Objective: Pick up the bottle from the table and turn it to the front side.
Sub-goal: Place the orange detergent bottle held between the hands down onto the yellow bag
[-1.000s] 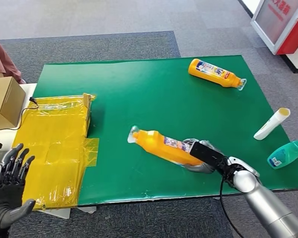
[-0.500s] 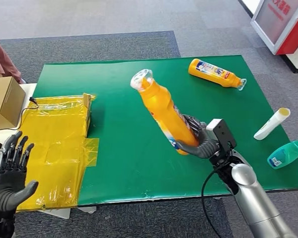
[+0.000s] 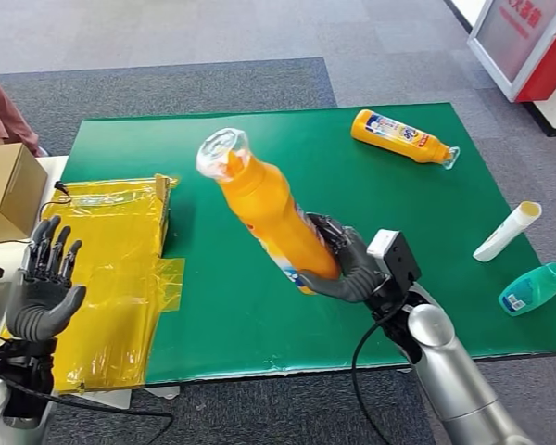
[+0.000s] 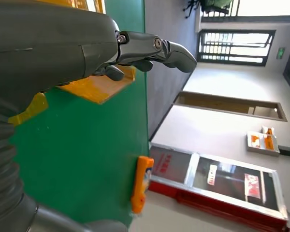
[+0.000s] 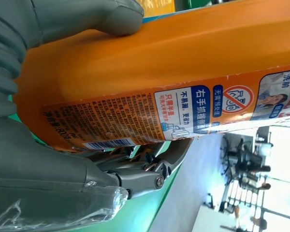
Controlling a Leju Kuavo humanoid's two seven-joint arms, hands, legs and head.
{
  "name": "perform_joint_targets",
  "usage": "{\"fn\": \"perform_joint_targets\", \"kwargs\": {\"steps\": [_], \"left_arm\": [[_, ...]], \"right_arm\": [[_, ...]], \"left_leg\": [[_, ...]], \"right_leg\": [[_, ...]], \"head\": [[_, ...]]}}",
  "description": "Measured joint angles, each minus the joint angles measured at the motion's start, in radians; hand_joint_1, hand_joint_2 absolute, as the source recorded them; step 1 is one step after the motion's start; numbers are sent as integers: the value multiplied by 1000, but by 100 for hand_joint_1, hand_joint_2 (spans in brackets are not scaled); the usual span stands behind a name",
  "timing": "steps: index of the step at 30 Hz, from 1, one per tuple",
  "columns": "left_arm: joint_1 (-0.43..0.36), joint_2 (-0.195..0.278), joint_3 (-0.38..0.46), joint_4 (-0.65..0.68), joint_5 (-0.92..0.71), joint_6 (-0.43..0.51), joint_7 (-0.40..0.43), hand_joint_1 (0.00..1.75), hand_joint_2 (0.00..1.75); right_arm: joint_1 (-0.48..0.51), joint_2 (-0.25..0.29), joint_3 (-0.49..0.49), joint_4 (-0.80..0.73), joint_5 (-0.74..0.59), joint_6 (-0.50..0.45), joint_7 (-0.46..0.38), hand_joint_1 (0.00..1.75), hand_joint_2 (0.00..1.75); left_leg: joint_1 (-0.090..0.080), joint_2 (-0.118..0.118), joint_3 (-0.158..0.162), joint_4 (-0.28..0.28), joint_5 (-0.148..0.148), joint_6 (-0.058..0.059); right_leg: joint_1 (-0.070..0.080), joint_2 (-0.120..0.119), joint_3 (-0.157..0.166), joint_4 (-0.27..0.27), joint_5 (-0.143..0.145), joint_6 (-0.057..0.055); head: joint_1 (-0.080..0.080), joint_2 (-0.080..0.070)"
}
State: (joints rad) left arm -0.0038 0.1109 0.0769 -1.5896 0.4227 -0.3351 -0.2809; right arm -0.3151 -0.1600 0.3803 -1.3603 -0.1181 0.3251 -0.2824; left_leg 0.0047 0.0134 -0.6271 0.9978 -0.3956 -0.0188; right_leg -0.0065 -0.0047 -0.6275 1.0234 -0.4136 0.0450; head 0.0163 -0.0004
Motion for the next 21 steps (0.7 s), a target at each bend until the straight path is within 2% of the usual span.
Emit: {"fn": "perform_joint_targets", "kwargs": {"steps": [7, 14, 21], "left_arm": [[-62, -11, -71, 89, 186, -106, 65, 0, 175], [-87, -26, -225, 133, 294, -210, 102, 0, 175], [-113, -33, -365, 152, 320, -223, 113, 0, 175]], "right_arm": [[-18, 11, 48, 1, 38, -17, -13, 175, 175], [-44, 27, 75, 26, 63, -31, -23, 175, 175], [-63, 43, 91, 55, 92, -54, -31, 175, 175]], "left_leg": [[0, 0, 0, 0, 0, 0], [0, 0, 0, 0, 0, 0], [0, 0, 0, 0, 0, 0]], "right_leg": [[0, 0, 0, 0, 0, 0], [-1, 0, 0, 0, 0, 0], [0, 0, 0, 0, 0, 0]], "head": [[0, 0], [0, 0], [0, 0]]}}
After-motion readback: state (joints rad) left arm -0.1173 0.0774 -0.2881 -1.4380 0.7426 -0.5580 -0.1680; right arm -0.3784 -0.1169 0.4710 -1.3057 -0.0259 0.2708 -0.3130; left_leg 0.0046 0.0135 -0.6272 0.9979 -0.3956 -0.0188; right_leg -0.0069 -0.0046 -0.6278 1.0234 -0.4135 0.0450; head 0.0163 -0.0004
